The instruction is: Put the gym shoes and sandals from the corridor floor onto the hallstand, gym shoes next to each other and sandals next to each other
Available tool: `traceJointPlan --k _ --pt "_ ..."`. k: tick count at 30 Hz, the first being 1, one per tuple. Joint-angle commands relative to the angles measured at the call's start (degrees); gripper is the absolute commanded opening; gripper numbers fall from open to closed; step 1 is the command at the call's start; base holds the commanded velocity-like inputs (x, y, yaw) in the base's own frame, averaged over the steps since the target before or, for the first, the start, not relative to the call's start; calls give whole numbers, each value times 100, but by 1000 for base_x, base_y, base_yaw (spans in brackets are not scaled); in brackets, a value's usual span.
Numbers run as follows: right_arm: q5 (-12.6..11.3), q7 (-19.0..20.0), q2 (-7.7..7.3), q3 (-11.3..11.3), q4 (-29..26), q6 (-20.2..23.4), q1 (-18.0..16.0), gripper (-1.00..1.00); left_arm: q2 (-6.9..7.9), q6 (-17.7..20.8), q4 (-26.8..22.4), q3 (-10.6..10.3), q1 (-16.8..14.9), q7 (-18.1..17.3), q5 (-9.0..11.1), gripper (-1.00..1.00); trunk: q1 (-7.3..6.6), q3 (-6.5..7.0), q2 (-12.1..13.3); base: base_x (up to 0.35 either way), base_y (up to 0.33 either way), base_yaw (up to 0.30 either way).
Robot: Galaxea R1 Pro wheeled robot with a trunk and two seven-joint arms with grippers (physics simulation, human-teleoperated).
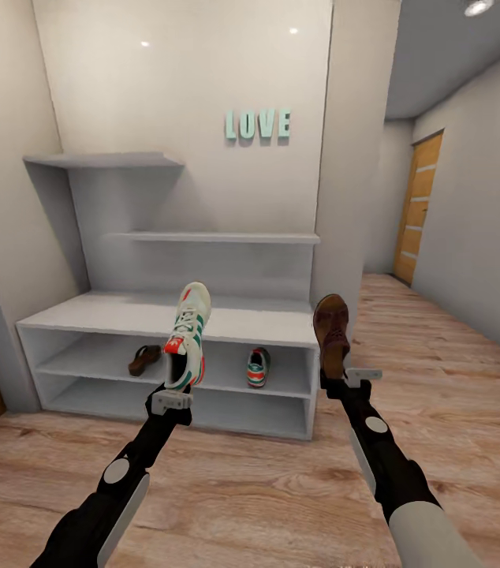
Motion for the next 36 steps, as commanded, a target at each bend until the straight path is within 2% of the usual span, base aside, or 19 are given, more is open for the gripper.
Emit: traceJointPlan --k 1,12,23,36 --pt "46 -2 8 -22 5 -16 -7 -100 6 -15 2 -9 -2 -19 52 -100 -1 -6 -2 0 86 -300" --pt "46 -2 8 -22 0 -16 -7 -100 6 -15 3 -9 -2 -19 52 -100 -1 -6 -2 -17 35 -248" --pt "46 -2 8 -22 9 -16 -8 -100 6 -15 5 -9 -2 -19 60 -100 -1 -6 -2 -128 257 -12" --pt "46 -2 8 -22 11 -16 -6 -100 6 -15 4 -9 -2 -19 61 -100 -1 -6 -2 58 293 0"
